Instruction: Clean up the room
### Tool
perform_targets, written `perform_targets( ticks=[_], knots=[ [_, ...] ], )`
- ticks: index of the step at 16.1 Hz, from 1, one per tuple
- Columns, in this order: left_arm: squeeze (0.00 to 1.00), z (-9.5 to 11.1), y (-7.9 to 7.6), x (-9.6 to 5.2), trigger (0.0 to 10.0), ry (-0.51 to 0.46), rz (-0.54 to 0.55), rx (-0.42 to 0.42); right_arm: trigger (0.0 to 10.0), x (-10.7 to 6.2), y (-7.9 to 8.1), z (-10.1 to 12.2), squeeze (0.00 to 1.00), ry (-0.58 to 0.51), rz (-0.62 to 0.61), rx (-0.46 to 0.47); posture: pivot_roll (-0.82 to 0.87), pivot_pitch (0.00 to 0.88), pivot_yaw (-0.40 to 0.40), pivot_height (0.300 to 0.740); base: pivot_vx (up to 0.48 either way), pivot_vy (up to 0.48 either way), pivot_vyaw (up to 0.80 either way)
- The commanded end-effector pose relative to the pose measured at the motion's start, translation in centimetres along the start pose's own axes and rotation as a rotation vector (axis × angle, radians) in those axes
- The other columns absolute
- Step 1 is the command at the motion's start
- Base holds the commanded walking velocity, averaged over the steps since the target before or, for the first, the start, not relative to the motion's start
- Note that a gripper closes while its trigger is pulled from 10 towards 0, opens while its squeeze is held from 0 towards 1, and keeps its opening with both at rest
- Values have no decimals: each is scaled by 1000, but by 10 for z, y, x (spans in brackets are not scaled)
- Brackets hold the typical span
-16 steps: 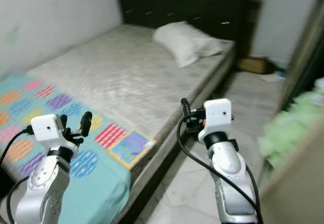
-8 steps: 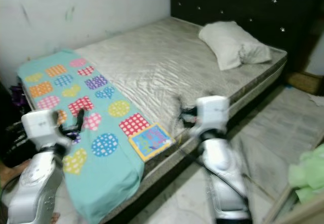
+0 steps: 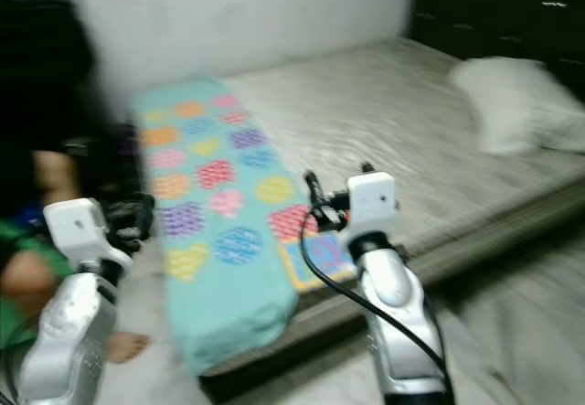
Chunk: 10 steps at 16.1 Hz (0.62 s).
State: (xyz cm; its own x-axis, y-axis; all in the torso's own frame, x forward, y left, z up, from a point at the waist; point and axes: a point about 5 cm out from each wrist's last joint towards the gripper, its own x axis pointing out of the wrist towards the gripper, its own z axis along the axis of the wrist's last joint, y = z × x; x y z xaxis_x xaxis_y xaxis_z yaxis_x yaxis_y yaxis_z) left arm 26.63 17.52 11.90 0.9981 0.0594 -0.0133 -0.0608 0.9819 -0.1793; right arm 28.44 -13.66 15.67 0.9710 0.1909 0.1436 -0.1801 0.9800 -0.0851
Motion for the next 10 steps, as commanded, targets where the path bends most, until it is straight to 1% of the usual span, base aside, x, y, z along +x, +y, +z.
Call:
perform_targets(
  ticks=[1, 6, 9, 10],
  knots=[
    [0, 3, 2, 1, 10000, -13, 6, 21, 10000, 1, 1, 2, 0, -12, 3, 7, -72, 0, 57, 740, 0, 0, 800],
    [0, 3, 0, 2, 10000, -21, -10, 7, 10000, 1, 0, 2, 0, -17, 1, 2, -76, 0, 59, 740, 0, 0, 800],
    [0, 3, -5, 1, 10000, -19, -61, -20, 10000, 0, 0, 2, 0, -21, 0, 10, -78, 0, 61, 740, 0, 0, 773],
    [0, 4, -6, 1, 10000, -24, -73, -22, 10000, 0, 0, 3, 0, -23, -3, 16, -78, 0, 62, 740, 0, 0, 0]
  ],
)
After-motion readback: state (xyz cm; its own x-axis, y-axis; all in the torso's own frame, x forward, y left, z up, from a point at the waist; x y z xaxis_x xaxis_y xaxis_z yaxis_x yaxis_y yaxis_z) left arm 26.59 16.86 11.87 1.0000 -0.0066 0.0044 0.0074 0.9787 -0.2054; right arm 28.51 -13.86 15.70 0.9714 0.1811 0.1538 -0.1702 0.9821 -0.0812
